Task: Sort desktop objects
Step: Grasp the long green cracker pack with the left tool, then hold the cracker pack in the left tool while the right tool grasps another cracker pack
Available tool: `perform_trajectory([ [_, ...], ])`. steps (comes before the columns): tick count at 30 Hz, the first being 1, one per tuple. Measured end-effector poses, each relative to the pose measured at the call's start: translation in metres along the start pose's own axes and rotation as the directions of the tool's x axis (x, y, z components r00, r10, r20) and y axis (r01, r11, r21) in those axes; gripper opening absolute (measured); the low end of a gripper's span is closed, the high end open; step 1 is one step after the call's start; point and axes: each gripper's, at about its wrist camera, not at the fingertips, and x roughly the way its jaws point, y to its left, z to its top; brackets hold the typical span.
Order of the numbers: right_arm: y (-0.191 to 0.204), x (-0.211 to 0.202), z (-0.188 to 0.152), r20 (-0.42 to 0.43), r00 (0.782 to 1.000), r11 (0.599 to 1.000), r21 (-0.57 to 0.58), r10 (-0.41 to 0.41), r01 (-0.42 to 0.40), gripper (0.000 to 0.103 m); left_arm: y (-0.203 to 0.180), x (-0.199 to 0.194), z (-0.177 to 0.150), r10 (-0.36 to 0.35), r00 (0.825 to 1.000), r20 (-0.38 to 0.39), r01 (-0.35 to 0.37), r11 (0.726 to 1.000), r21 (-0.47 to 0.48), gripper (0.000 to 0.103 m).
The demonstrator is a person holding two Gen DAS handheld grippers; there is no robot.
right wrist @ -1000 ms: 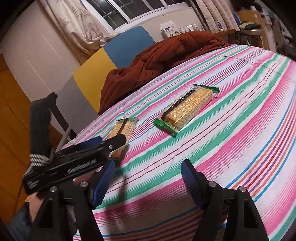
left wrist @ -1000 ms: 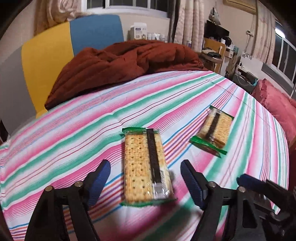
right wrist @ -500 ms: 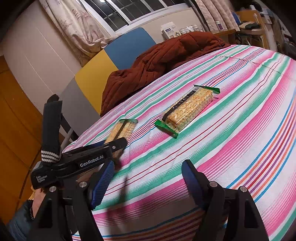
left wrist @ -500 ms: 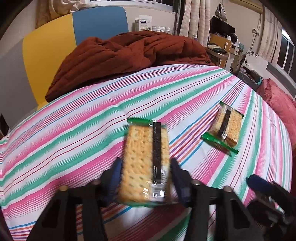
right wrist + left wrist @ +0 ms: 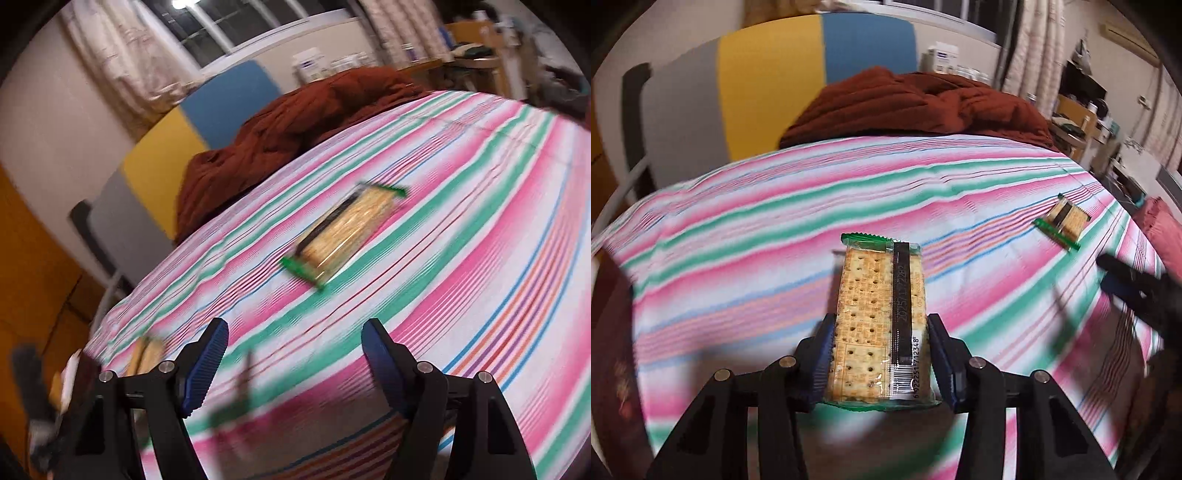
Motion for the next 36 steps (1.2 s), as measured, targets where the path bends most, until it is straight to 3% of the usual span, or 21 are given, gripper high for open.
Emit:
perform_trajectory([
  [4, 0.0, 0.019, 0.024, 0.004, 0.987, 0.987, 0.014, -0.158, 0.158, 0.076, 0.013, -0.016, -0.021, -0.002, 1.0, 0.011, 0.002, 1.0, -0.029, 0.048],
  [8, 0.008, 0.044, 0.047, -0.002, 0.956, 0.956, -0.019, -0.294, 0.294, 0.077, 0.015, -0.02, -0.029, -0.015, 1.0, 0.023, 0.016, 0.999, -0.035, 0.048],
  [11, 0.013, 0.061, 0.061, 0.002, 0.933, 0.932, -0.05, -0.361, 0.36, 0.084, 0.017, -0.018, -0.028, -0.03, 0.999, 0.028, 0.031, 0.998, -0.047, 0.049],
  [15, 0.018, 0.085, 0.073, -0.033, 0.914, 0.906, -0.152, -0.405, 0.396, 0.084, 0.018, -0.016, -0.027, -0.045, 0.998, 0.034, 0.047, 0.997, -0.057, 0.049],
  [16, 0.021, 0.089, 0.074, -0.036, 0.914, 0.9, -0.195, -0.403, 0.389, 0.077, 0.019, -0.016, -0.027, -0.05, 0.998, 0.035, 0.052, 0.997, -0.061, 0.049],
  [18, 0.029, 0.091, 0.072, -0.045, 0.932, 0.902, -0.273, -0.36, 0.335, 0.065, 0.019, -0.015, -0.027, -0.056, 0.998, 0.038, 0.059, 0.996, -0.065, 0.049],
  [22, 0.045, 0.084, 0.058, -0.093, 0.97, 0.904, -0.392, -0.224, 0.171, 0.059, 0.02, -0.016, -0.028, -0.065, 0.997, 0.041, 0.068, 0.995, -0.071, 0.049],
  [25, 0.059, 0.073, 0.04, -0.143, 0.98, 0.882, -0.467, -0.139, 0.057, 0.054, 0.022, -0.017, -0.028, -0.081, 0.996, 0.045, 0.084, 0.993, -0.084, 0.049],
  [30, 0.085, 0.045, -0.003, -0.244, 0.97, 0.816, -0.562, -0.007, -0.136, 0.052, 0.025, -0.021, -0.031, -0.099, 0.994, 0.056, 0.104, 0.989, -0.106, 0.049],
  [36, 0.099, 0.006, -0.049, -0.312, 0.946, 0.745, -0.61, 0.086, -0.269, 0.053, 0.024, -0.032, -0.043, -0.098, 0.993, 0.065, 0.104, 0.991, -0.089, 0.049],
])
